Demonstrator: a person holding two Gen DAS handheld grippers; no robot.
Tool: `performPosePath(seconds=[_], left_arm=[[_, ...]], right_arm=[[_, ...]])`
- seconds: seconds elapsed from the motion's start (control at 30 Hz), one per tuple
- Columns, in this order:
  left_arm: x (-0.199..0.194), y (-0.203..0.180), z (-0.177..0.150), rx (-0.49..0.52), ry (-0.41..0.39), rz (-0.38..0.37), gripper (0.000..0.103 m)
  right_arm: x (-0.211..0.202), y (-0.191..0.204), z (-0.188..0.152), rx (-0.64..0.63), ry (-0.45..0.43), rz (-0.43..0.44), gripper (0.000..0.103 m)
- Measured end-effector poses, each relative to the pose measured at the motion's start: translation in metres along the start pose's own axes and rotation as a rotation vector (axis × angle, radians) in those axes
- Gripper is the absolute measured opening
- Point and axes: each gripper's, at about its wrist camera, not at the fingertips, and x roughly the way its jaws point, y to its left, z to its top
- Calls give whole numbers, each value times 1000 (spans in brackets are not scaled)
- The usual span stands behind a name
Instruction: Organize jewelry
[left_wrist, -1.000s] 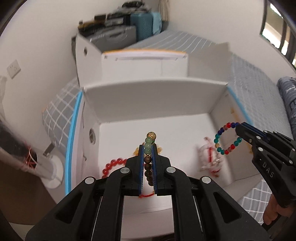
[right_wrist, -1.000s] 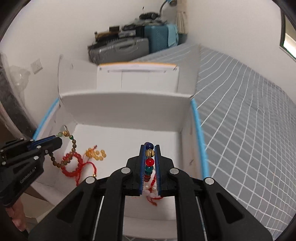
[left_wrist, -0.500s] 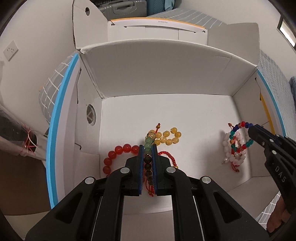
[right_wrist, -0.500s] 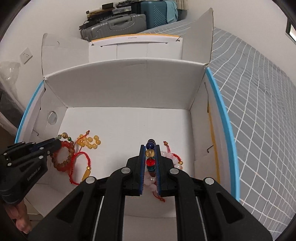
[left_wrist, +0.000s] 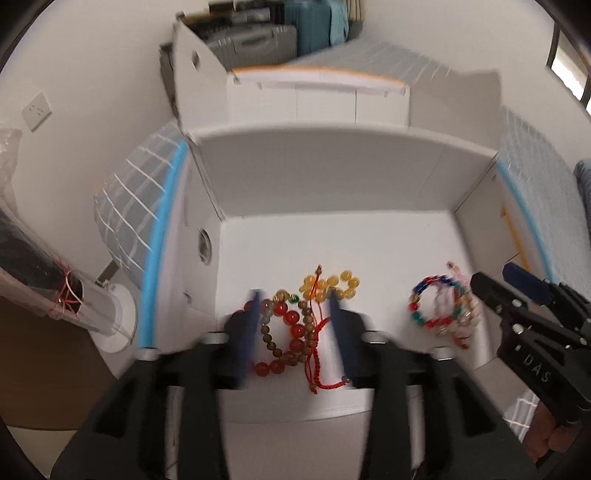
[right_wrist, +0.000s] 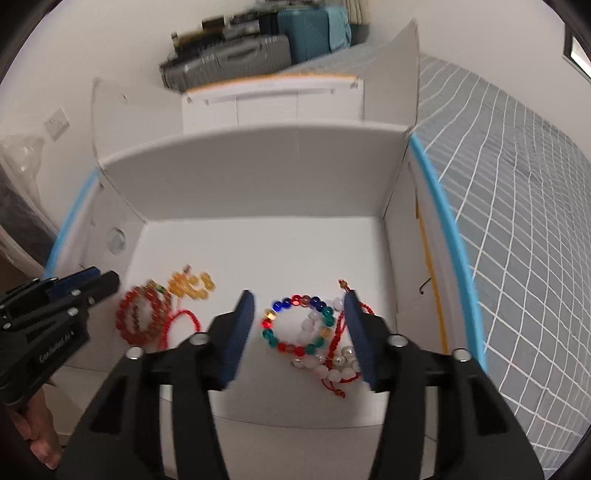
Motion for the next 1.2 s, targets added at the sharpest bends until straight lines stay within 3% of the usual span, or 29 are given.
performPosePath(seconds=[0.17, 0.33, 0.5, 0.77, 1.2], left_arm=[[-47, -1, -17, 21, -153, 16, 72], [-81, 1, -44, 21, -245, -18, 96], [-96, 2, -76, 24, -298, -6, 97], [-104, 3, -106, 0, -333, -9, 97], [-96, 3, -111, -5, -322, 17, 97]], right_arm=[[-43, -3, -10, 18, -101, 13, 76], [-71, -8, -29, 30, -175, -10, 87], [-85, -7, -59, -7, -239, -89, 96], [-103, -15, -90, 31, -257, -104, 96], [-106, -11, -100, 19, -274, -130, 96]])
